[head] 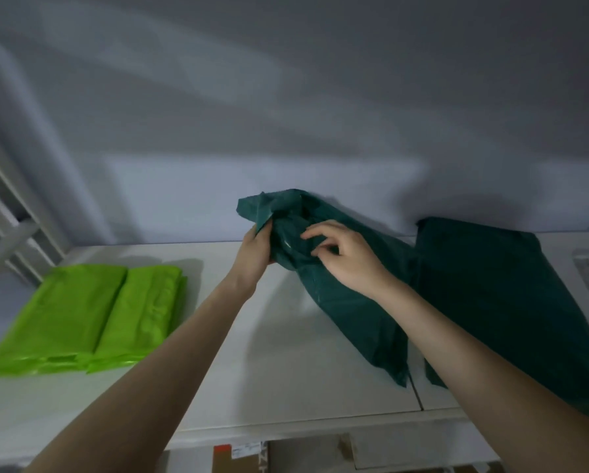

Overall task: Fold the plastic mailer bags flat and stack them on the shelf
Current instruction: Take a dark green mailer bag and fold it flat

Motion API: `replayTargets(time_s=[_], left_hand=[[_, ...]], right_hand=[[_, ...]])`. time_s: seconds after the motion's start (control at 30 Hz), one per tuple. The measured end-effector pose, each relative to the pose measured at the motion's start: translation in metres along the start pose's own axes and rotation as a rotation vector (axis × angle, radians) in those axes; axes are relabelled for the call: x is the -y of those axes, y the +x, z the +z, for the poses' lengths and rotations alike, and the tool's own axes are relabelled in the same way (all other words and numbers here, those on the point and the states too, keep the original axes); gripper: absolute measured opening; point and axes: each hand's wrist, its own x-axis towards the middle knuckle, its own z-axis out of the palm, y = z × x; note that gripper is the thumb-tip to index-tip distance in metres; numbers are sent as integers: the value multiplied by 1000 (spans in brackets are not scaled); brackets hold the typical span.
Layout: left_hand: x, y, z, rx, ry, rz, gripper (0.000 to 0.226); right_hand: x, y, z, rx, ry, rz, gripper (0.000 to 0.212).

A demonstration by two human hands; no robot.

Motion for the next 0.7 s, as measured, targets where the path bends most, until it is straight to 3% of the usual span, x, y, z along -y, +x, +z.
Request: replayTargets(time_s=[0.23,0.4,0.53,0.7], left_hand=[[-21,-7,-33,-39,-16,30,28],[-50,-11,-48,108,-221,22,55],[-72,-17,-48,95,-316,17,39],[-83,-18,-48,126,-322,-15,35]], right_hand=[[-1,26,-8,-164,28,168,27],[8,42,-15,-192,107,244,46],[19,56,-20,-228,206,278,51],[24,63,-21,-182,302,310,57]])
